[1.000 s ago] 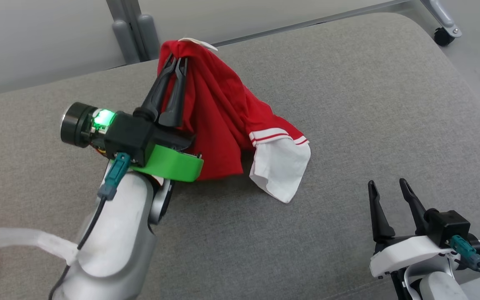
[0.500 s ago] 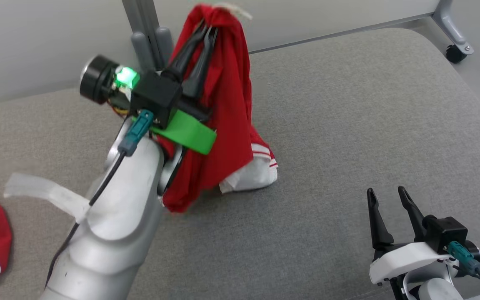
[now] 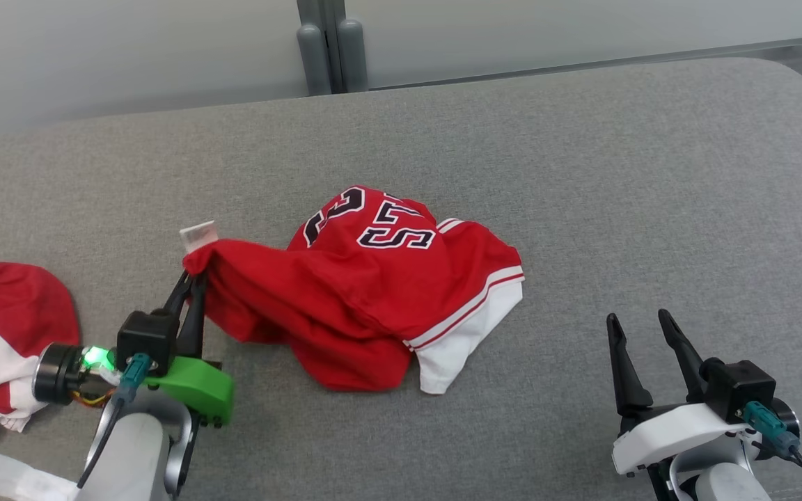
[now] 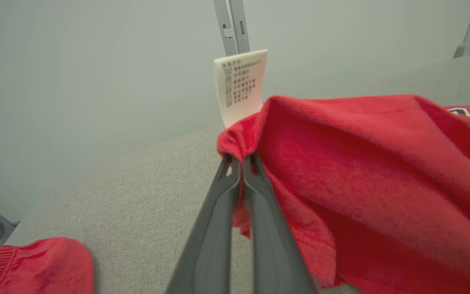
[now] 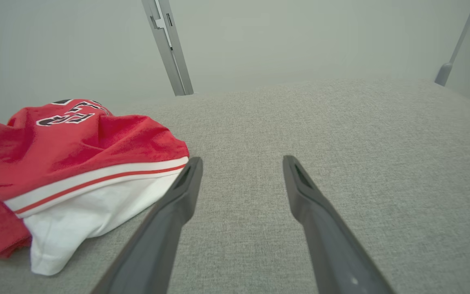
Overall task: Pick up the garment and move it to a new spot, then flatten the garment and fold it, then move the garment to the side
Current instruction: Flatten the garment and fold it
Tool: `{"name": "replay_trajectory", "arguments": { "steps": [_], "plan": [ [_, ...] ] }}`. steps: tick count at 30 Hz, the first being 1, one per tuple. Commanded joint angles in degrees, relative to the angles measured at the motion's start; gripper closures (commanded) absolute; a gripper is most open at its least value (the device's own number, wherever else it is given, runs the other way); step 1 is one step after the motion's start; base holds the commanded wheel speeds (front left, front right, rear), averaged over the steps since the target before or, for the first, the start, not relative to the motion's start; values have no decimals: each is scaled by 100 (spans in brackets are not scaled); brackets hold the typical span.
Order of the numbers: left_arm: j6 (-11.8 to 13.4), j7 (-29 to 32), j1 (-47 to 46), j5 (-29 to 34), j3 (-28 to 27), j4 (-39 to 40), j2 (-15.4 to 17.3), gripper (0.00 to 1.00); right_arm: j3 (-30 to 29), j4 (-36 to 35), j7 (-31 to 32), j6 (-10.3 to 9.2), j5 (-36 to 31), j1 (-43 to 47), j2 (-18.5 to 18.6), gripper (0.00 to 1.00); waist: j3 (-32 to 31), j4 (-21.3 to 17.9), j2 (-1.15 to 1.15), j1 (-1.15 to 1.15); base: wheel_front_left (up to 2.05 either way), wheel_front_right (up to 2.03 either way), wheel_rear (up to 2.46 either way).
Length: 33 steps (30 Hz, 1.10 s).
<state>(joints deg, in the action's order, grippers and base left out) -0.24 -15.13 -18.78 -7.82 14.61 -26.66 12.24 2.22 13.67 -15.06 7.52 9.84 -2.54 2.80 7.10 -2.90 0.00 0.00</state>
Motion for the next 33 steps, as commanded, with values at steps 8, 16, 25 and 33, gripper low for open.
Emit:
{"name": "replay_trajectory", "arguments": {
  "steps": [8, 16, 25, 33],
  "plan": [
    [298, -3, 394, 177, -110, -545, -36, 51, -51, 9, -18, -6, -35, -46, 18, 0, 51, 79, 0, 0, 0, 0, 0],
    [536, -3, 883, -22, -554, 178, -289, 0, -222, -35, -17, -6, -55, -2, 16, 0, 11, 207, 0, 0, 0, 0, 0],
    [-312, -1, 1603, -339, -1418, 2035, -765, 0, -432, -24, -18, -6, -110, 71, 17, 0, -146, 537, 0, 0, 0, 0, 0],
    [-641, 0, 1945, -276, -1451, 2401, -929, 0, -464, 46, -17, -6, -120, 133, 17, 0, -363, 680, 0, 0, 0, 0, 0]
  ]
}}
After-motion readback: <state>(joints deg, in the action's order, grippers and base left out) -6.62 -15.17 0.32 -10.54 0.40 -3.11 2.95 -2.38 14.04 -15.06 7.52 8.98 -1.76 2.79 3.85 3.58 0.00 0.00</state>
